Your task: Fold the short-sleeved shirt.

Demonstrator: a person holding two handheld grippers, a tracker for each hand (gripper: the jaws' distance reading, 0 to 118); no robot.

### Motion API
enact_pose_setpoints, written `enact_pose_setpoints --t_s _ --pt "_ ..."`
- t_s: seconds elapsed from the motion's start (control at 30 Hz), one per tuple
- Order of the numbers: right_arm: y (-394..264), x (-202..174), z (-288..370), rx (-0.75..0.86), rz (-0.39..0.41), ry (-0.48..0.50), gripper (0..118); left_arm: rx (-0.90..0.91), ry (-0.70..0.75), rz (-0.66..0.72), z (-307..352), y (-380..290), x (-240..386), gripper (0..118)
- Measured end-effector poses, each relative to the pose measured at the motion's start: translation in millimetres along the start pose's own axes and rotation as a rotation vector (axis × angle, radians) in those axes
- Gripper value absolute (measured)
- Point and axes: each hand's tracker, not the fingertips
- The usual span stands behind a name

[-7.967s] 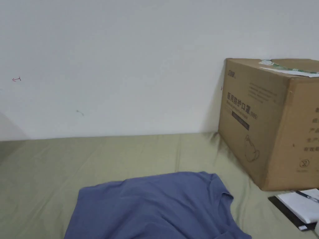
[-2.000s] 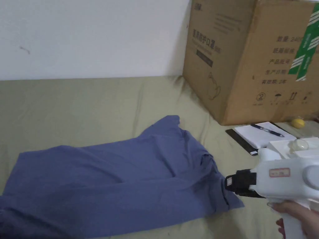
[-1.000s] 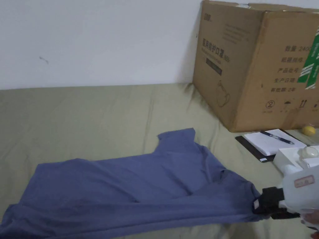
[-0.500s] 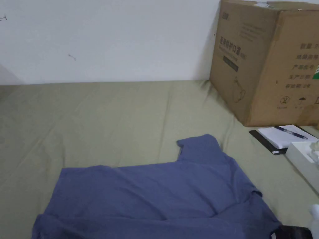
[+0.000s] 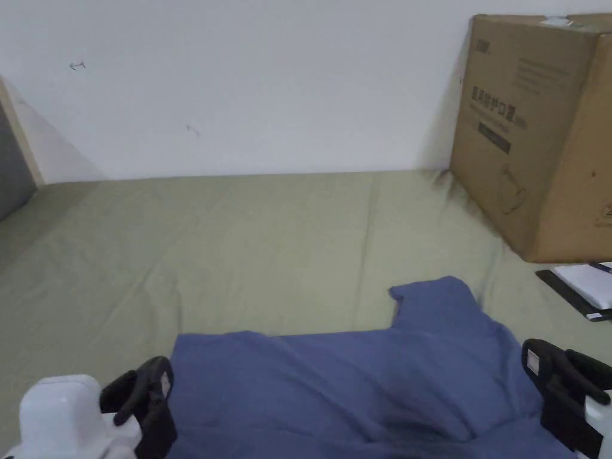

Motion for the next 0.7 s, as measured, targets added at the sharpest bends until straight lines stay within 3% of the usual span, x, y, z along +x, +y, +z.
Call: enact_pose_setpoints --t_s 0.13,0.2,0.33,0.4,0.43,0.47,0.5,0.53,0.57,0.63,0.7 --pt "3 -18 -19 -0.072 -0.003 0.068 0 -0.051 -0.073 0.035 -25 9 -4 0" --pt "8 -14 -27 -0.105 -0.009 0.072 0 -0.13 -0.071 -0.021 -61 31 -20 0" --pt "8 -4 -47 -0.164 -0.015 0.061 0 -0.574 0.005 -0.038 -187 67 -68 0" --pt "3 -2 -59 -0.209 -0.028 0.067 0 -0.811 -0.064 -0.025 -251 59 -92 4" --pt "3 0 -65 -0.239 -0.038 0.063 0 -0.871 -0.088 -0.003 -279 49 -104 18" --pt "0 0 -72 -0.261 -0.044 0.068 0 -0.927 -0.097 0.012 -301 41 -112 42" --pt "-4 0 -77 -0.277 -0.048 0.072 0 -0.971 -0.098 0.033 -318 31 -118 83" --pt "-7 0 -83 -0.288 -0.052 0.079 0 -0.988 -0.077 0.031 -335 19 -124 109" --pt "-10 4 -90 -0.299 -0.061 0.089 0 -0.975 -0.042 0.025 -351 8 -128 118" --pt "-18 5 -100 -0.309 -0.061 0.147 0 -0.955 -0.007 0.005 -370 -7 -132 115" --pt "-24 4 -109 -0.33 -0.039 0.139 0 -0.968 0.025 -0.009 -388 -24 -134 115"
